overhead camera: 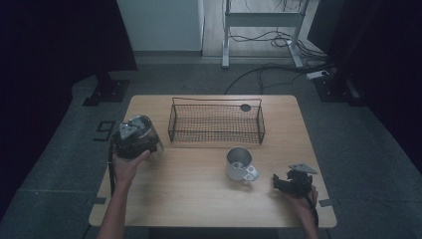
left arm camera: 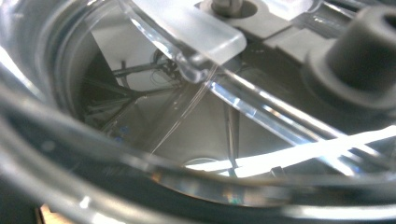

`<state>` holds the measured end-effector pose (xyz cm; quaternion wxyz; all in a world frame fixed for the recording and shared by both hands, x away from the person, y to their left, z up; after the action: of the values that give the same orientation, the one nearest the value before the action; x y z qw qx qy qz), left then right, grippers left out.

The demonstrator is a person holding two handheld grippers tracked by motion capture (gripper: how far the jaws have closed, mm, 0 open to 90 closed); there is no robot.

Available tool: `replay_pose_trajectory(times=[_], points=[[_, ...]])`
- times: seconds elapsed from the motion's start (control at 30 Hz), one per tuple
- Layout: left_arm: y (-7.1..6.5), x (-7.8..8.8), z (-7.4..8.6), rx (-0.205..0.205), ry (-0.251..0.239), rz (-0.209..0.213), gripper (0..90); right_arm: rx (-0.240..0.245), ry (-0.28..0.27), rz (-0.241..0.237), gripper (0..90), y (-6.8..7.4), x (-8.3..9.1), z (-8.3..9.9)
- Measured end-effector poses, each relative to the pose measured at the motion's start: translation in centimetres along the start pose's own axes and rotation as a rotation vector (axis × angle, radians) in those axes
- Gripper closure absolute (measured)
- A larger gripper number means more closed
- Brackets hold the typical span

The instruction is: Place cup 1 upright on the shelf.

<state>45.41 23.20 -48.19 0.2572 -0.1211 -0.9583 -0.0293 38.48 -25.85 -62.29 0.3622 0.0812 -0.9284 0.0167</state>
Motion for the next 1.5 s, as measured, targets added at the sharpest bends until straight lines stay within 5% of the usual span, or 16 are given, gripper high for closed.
replay_pose_trajectory(times=[1.5], points=[[-3.3, 0.0, -3.5, -0.01, -0.008, 0.053, 4.1, 0.002, 0.0, 0.001, 12.8, 0.0, 0.0, 0.0]])
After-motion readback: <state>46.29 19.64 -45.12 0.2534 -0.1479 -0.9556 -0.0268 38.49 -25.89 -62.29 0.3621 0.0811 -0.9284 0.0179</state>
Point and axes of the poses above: each handheld gripper's, and its own axes: x roughly backward along the jaws, z roughly out of its underside, y roughly to its left, the point moved 10 cm from there along -x, roughly forward along the jaws, and after that the axes turned 1 degree about -z, right-handed, at the moved point
